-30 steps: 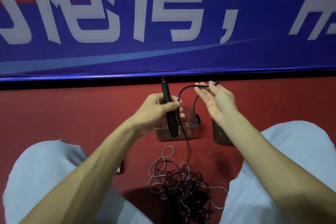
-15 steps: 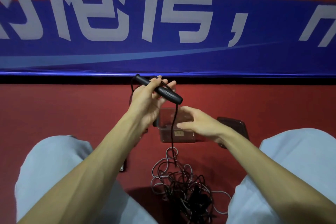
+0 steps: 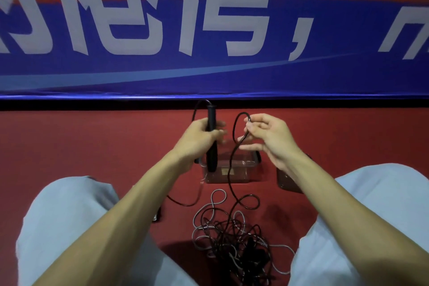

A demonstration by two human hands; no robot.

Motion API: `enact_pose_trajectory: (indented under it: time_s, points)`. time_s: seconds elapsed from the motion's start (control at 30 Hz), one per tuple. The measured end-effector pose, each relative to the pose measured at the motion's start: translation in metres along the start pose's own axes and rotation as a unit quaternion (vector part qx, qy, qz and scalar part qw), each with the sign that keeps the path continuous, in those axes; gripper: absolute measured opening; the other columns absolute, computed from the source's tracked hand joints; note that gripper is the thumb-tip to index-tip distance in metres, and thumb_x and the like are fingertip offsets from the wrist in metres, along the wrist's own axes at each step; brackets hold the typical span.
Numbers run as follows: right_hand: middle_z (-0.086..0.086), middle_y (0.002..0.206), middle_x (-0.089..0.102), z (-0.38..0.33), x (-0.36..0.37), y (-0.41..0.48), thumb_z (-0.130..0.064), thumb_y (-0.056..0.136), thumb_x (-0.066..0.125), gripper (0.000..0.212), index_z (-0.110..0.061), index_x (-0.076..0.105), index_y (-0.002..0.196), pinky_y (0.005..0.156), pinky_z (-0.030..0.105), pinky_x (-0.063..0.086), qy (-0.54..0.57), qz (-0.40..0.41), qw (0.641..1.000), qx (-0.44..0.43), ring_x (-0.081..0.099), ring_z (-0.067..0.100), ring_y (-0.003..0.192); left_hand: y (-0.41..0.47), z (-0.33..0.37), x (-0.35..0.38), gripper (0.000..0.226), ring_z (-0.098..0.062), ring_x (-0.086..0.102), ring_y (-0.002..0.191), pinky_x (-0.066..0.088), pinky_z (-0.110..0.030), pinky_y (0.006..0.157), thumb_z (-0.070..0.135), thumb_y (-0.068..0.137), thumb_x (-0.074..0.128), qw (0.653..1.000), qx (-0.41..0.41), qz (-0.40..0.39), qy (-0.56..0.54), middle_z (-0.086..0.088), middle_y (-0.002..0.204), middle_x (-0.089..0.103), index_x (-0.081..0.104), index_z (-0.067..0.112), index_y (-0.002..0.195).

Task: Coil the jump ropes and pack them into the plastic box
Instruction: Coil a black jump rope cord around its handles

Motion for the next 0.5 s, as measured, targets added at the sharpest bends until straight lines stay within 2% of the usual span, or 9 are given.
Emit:
enact_pose_trajectory:
  time_s: [0.1, 0.2, 0.37, 0.5]
  points:
    - [0.008, 0.076, 0.058, -0.008, -0.005, 0.001, 0.002, 0.096, 0.051, 0.009, -0.004, 0.057, 0.098, 0.051, 0.030, 0.058, 0.098, 0.010, 0.995, -0.007, 0.069, 0.018, 0.063, -0.006, -0.002, 0.007, 0.022, -0.008, 0.064, 0.086, 0.051, -0.031, 0.092, 0.003, 0.092, 0.062, 0.989, 0.021, -0.104, 0.105, 0.002, 0.099, 0.072, 0.068, 0.023, 0.099]
    - [0.006, 0.076, 0.057, -0.011, -0.009, 0.002, 0.002, 0.097, 0.049, 0.009, -0.004, 0.055, 0.094, 0.051, 0.027, 0.056, 0.173, 0.021, 0.985, -0.009, 0.069, 0.018, 0.064, -0.014, 0.000, 0.015, 0.023, -0.001, 0.065, 0.082, 0.052, -0.017, 0.081, -0.001, 0.093, 0.060, 0.980, 0.018, -0.174, 0.096, 0.009, 0.092, 0.071, 0.068, 0.019, 0.100]
    - [0.009, 0.079, 0.056, -0.012, -0.019, 0.007, 0.002, 0.097, 0.049, 0.011, -0.003, 0.052, 0.087, 0.057, 0.027, 0.057, 0.280, 0.078, 0.957, -0.010, 0.069, 0.019, 0.068, -0.018, 0.002, 0.014, 0.020, -0.014, 0.071, 0.092, 0.056, -0.025, 0.084, 0.002, 0.091, 0.064, 0.976, 0.012, -0.200, 0.084, -0.005, 0.100, 0.076, 0.070, 0.009, 0.108]
    - [0.008, 0.072, 0.062, -0.011, -0.023, 0.007, 0.002, 0.096, 0.050, 0.011, -0.002, 0.053, 0.087, 0.057, 0.025, 0.057, 0.333, 0.114, 0.936, 0.000, 0.070, 0.018, 0.066, -0.016, 0.001, 0.014, 0.013, -0.017, 0.070, 0.085, 0.056, -0.034, 0.082, 0.006, 0.088, 0.069, 0.986, 0.022, -0.145, 0.074, -0.011, 0.094, 0.076, 0.071, 0.008, 0.101]
Point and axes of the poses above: each hand's wrist, its own y-axis towards the middle knuckle, its own x-axis out of the palm, z = x × y, the point moved 2 cm from there along y, towards the middle knuckle
